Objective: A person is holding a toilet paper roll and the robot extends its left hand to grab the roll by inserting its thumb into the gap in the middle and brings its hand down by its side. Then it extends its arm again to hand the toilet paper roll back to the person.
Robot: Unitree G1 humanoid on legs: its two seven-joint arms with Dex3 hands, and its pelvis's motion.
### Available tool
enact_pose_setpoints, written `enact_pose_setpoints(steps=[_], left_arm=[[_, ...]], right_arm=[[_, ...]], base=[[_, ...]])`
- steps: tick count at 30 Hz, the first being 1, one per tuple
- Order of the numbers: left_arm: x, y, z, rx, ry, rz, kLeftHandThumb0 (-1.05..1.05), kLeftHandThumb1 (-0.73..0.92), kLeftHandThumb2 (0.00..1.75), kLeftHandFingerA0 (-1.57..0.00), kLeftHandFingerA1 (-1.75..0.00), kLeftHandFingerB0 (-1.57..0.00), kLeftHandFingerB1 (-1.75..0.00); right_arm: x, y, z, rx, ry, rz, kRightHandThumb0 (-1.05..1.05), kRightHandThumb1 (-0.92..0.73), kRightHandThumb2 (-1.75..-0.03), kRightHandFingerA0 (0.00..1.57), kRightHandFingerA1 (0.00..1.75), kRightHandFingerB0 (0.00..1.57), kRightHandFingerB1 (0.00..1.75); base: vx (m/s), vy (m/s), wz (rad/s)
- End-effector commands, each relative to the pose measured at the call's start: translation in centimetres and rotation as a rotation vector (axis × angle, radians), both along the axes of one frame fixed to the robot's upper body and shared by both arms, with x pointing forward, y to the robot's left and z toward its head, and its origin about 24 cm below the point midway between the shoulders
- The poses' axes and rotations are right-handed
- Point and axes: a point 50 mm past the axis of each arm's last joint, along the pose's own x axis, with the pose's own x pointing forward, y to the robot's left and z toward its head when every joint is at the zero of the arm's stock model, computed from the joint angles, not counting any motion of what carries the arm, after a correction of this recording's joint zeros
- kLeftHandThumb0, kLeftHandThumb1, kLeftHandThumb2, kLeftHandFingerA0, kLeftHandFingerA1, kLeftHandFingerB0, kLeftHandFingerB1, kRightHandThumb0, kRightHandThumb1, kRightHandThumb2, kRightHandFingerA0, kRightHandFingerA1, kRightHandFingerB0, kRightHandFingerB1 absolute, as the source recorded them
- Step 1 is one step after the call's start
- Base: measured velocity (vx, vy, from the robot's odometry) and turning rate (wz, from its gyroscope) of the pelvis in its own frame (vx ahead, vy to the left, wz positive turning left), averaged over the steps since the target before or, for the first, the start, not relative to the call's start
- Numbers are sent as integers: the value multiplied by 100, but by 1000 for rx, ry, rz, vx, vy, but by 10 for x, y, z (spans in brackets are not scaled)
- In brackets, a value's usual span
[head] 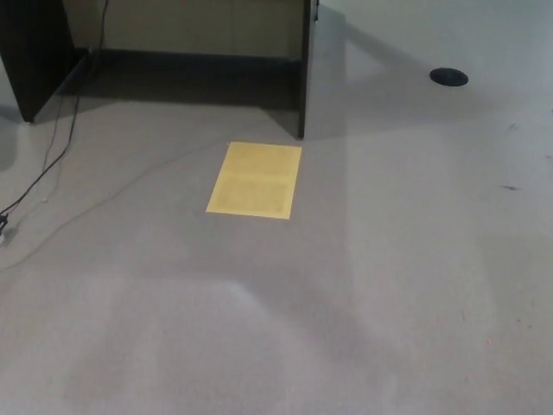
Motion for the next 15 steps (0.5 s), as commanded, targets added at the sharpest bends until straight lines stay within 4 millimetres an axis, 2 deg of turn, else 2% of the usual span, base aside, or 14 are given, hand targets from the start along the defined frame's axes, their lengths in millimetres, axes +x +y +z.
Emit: enact_pose_setpoints(steps=[1, 4, 5, 8, 9, 10, 11, 13, 14, 15], left_arm=[[6, 9, 16, 34, -137, -37, -28, 49, 60, -31, -39, -24, -33], [3, 7, 17, 9, -164, -38, -30, 50, 59, -23, -36, -21, -31], [7, 7, 23, 14, -203, -50, -15, 40, 89, -10, -51, -8, -49], [31, 1, 48, 35, -365, -105, -19, 33, 86, -10, -51, -8, -50], [42, -4, 62, 40, -442, -142, -20, 30, 85, -11, -51, -9, -50], [52, -7, 74, 26, -491, -161, -21, 30, 85, -9, -51, -7, -50], [54, -8, 77, 26, -498, -162, -21, 30, 85, -9, -51, -7, -50], [67, -17, 103, -6, -616, -226, -21, 29, 84, -8, -51, -6, -49], [71, -20, 110, -5, -640, -242, -35, 43, 53, -21, -33, -20, -28], [75, -25, 120, -2, -668, -262, -35, 43, 53, -21, -33, -20, -28]], right_arm=[[2, -10, 7, -58, -24, 75, -33, -66, -59, 69, 58, 43, 38], [-3, -11, 5, -62, -14, 83, -34, -66, -59, 73, 63, 44, 38], [-5, -11, 3, -59, -11, 87, -33, -66, -58, 72, 60, 44, 38], [-9, -14, 3, -50, -17, 73, -33, -66, -59, 69, 58, 44, 38], [-8, -14, 3, -54, -15, 68, -40, -53, -82, 63, 65, 38, 50], [-7, -14, 4, -50, -21, 63, -40, -53, -81, 64, 66, 39, 51], [-5, -14, 5, -49, -26, 64, -40, -53, -81, 64, 66, 39, 51], [-6, -13, 4, -51, -15, 70, -40, -54, -82, 64, 65, 38, 50], [-6, -13, 4, -50, -15, 74, -40, -54, -82, 61, 64, 38, 50], [-6, -12, 4, -50, -16, 80, -40, -54, -82, 61, 64, 38, 50]], base=[[0, 0, 0], [0, 0, 0], [0, 0, 0], [0, 0, 0], [0, 0, 0], [0, 0, 0], [0, 0, 0], [0, 0, 0], [0, 0, 0], [0, 0, 0]])
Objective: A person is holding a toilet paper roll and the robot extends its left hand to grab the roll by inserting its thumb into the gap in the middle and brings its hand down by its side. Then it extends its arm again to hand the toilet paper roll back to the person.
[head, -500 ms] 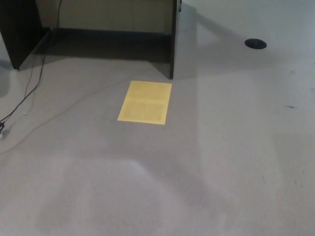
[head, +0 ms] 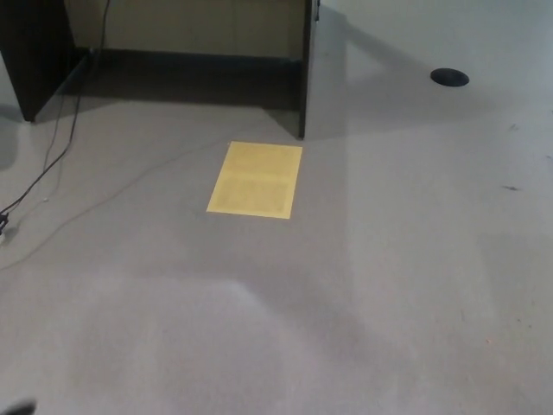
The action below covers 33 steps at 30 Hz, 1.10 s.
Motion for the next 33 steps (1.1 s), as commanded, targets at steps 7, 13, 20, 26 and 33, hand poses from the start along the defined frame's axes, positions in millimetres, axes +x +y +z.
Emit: enact_pose_setpoints(steps=[7, 13, 20, 26, 33], left_arm=[[52, -62, 123, 17, -457, -312, -21, 30, 85, -10, -51, -9, -50], [64, -90, 160, 48, -552, -410, -21, 33, 86, -7, -50, -6, -49], [79, -126, 198, 57, -668, -521, -22, 25, 83, -10, -50, -10, -50], [86, -168, 217, 56, -754, -626, -22, 27, 84, -9, -51, -9, -50], [87, -195, 229, 54, -794, -681, -23, 27, 84, -9, -51, -9, -50]], right_arm=[[2, -11, 7, -31, -13, 13, -34, -66, -59, 65, 51, 47, 39], [4, -12, 9, -32, -26, 11, -35, -65, -60, 67, 54, 48, 40], [6, -12, 10, -40, -27, 22, -36, -65, -60, 67, 53, 48, 40], [3, -12, 9, -47, -27, 20, -43, -54, -85, 67, 68, 43, 53], [10, -13, 13, -44, -38, 18, -35, -66, -60, 70, 54, 51, 41]], base=[[0, 0, 0], [0, 0, 0], [0, 0, 0], [0, 0, 0], [0, 0, 0]])
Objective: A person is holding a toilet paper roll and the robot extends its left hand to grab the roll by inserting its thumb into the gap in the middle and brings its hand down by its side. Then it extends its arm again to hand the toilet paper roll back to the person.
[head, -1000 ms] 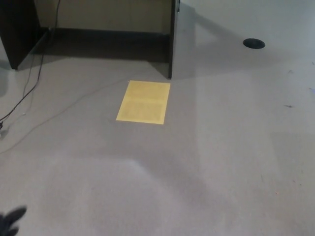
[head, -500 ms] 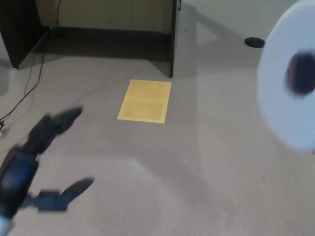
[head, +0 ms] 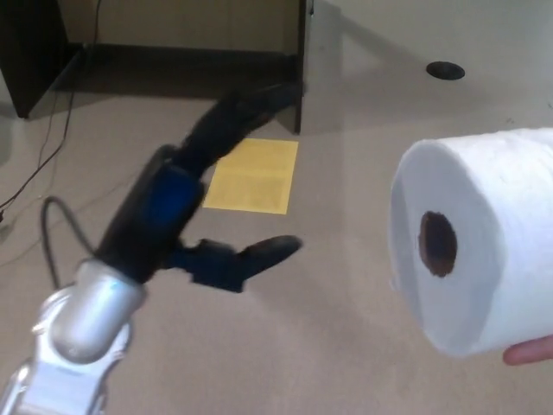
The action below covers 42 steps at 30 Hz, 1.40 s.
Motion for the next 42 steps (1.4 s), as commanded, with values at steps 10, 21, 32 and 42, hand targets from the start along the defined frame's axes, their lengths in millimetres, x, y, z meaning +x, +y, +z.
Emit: enact_pose_setpoints(steps=[10, 21, 32, 42], left_arm=[[-14, -47, 8, 88, -56, -86, -23, 26, 83, -9, -51, -8, -50], [-9, -59, 17, 104, -76, -96, -23, 26, 83, -10, -51, -9, -51], [-3, -57, 30, 138, -126, -63, -47, 38, 62, -25, -40, -16, -34], [-6, -63, 33, 164, -144, -72, -46, 38, 62, -27, -41, -18, -34]], right_arm=[[0, -9, 5, -21, -7, -6, -35, -66, -60, 70, 55, 52, 41], [6, -7, 7, -27, -20, 7, -36, -66, -60, 70, 56, 53, 42], [2, -8, 5, -21, -8, -2, -36, -66, -60, 72, 61, 53, 42], [-2, -6, 1, -24, 9, 8, -36, -67, -60, 70, 56, 51, 41]], base=[[0, 0, 0], [0, 0, 0], [0, 0, 0], [0, 0, 0]])
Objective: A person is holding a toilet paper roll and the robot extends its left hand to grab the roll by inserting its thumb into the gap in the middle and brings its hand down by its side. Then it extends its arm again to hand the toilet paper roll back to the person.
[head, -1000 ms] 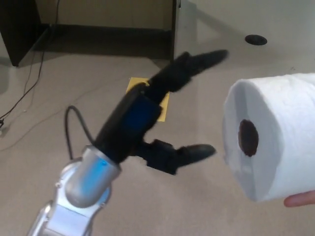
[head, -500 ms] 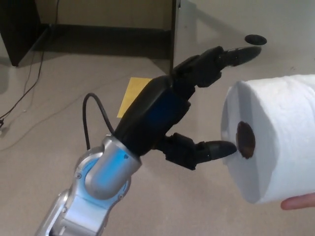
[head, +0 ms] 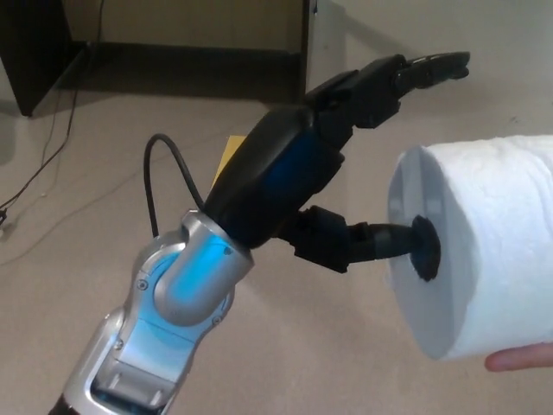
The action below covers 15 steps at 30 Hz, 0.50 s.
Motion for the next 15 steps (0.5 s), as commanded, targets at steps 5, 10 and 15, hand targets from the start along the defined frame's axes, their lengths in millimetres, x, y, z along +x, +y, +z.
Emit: enact_pose_setpoints(steps=[5, 10, 15], left_arm=[[2, -5, -6, 27, 20, 10, -47, 38, 62, -27, -40, -17, -34], [2, -7, -8, 33, 33, 24, -47, 37, 62, -28, -41, -18, -34], [3, -11, -11, 38, 44, 27, -48, 38, 63, -29, -42, -17, -34]], right_arm=[[-7, -4, -2, -27, 19, 0, -36, -67, -60, 75, 61, 53, 41], [-7, -5, -2, -29, 16, 4, -36, -66, -60, 74, 63, 52, 41], [-8, -6, -2, -21, 16, -8, -36, -66, -60, 72, 58, 52, 42]], base=[[0, 0, 0], [0, 0, 0], [0, 0, 0]])
